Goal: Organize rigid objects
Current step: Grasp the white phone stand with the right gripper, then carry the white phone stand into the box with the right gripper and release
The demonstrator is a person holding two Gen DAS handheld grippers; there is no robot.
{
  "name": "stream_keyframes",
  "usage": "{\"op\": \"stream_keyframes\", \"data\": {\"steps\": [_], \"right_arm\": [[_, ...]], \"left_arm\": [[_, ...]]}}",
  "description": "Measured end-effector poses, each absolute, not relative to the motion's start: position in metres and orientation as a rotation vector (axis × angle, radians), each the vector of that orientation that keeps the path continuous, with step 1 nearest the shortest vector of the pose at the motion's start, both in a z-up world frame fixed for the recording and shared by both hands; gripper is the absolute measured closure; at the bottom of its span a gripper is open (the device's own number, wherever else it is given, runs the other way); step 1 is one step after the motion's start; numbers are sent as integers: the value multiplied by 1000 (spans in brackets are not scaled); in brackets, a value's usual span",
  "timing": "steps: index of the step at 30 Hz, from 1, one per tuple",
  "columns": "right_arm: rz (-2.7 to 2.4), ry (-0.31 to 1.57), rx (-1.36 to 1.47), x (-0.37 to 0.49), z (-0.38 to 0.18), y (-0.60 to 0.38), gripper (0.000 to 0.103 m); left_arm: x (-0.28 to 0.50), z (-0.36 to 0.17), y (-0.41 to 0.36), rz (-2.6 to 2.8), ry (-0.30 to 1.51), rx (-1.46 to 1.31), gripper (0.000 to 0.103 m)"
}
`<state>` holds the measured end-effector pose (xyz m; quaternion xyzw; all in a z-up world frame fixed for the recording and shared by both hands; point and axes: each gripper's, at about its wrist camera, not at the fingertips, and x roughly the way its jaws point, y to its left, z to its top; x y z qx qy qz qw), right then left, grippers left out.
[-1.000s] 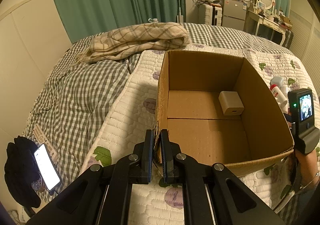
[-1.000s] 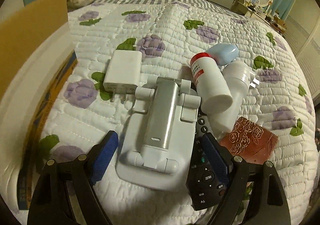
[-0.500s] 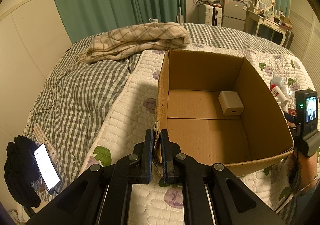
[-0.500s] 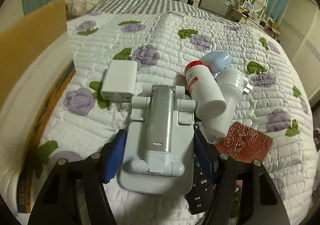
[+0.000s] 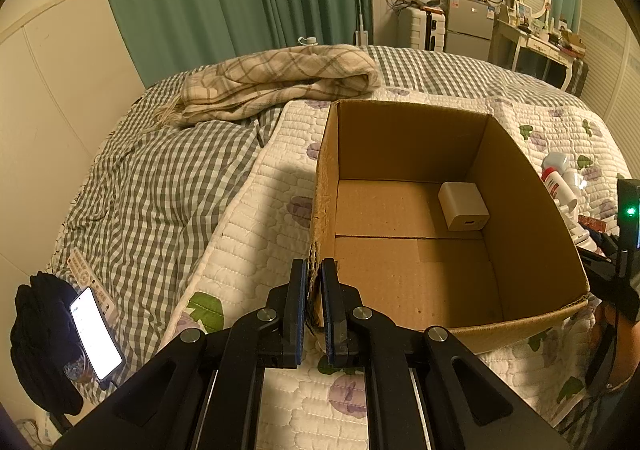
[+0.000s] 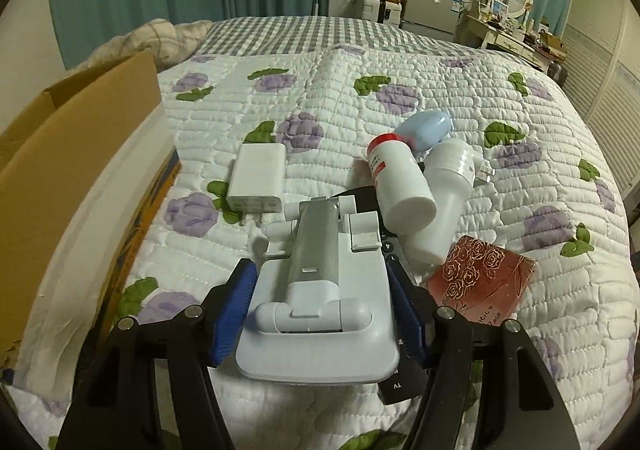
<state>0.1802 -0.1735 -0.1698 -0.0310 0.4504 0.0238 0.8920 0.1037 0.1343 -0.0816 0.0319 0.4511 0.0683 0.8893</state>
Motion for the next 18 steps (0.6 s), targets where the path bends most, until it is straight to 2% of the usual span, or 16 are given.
{"op": "stream_keyframes", "data": {"steps": [9, 18], "right_arm": [[72, 852, -57, 169, -137, -173, 38], [208, 693, -51, 153, -61, -138, 38]], "left_arm": [[104, -82, 134, 142, 937, 67, 95], [103, -82, 134, 142, 937, 67, 95]]}}
